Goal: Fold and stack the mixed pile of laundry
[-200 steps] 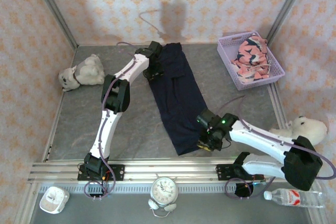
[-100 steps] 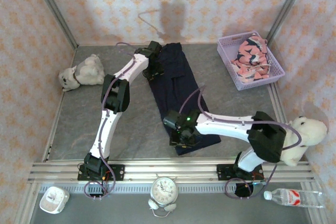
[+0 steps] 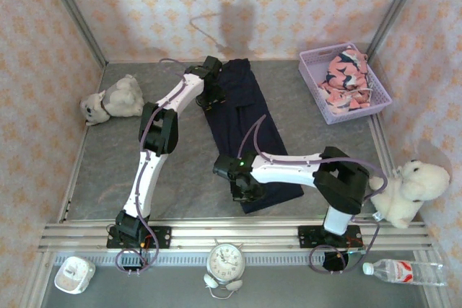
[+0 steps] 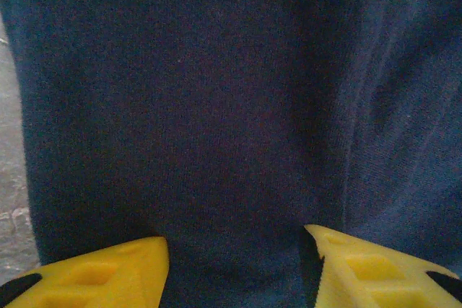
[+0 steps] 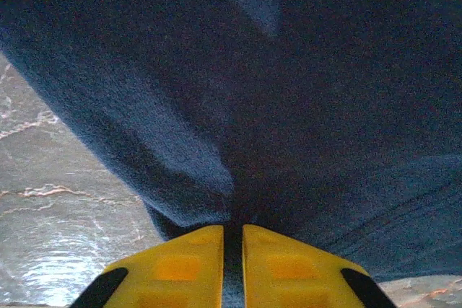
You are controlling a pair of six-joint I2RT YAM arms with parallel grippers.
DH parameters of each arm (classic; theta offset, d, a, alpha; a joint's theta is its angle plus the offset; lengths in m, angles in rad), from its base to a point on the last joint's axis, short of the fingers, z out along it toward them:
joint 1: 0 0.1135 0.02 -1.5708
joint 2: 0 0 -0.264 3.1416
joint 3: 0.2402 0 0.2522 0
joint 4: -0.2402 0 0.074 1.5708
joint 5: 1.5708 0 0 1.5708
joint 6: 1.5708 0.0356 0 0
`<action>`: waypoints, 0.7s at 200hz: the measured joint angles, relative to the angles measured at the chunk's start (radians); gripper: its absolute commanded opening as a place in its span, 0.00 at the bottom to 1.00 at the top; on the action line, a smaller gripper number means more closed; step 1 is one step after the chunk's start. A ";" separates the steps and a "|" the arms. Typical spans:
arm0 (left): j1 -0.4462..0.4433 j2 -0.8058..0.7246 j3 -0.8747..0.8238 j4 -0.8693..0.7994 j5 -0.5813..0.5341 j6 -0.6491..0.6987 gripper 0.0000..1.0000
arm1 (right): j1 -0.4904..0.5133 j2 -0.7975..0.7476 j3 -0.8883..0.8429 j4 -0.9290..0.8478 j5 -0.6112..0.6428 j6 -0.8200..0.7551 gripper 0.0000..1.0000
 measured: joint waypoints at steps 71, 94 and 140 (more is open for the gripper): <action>0.010 0.000 0.000 0.000 0.023 0.000 0.53 | 0.055 0.018 0.016 -0.006 0.012 -0.019 0.34; 0.010 0.000 0.000 0.000 0.027 -0.001 0.53 | 0.079 0.039 0.024 -0.006 0.011 -0.018 0.11; 0.012 0.000 0.000 0.001 0.030 -0.004 0.53 | 0.094 0.053 0.054 -0.037 0.022 -0.010 0.00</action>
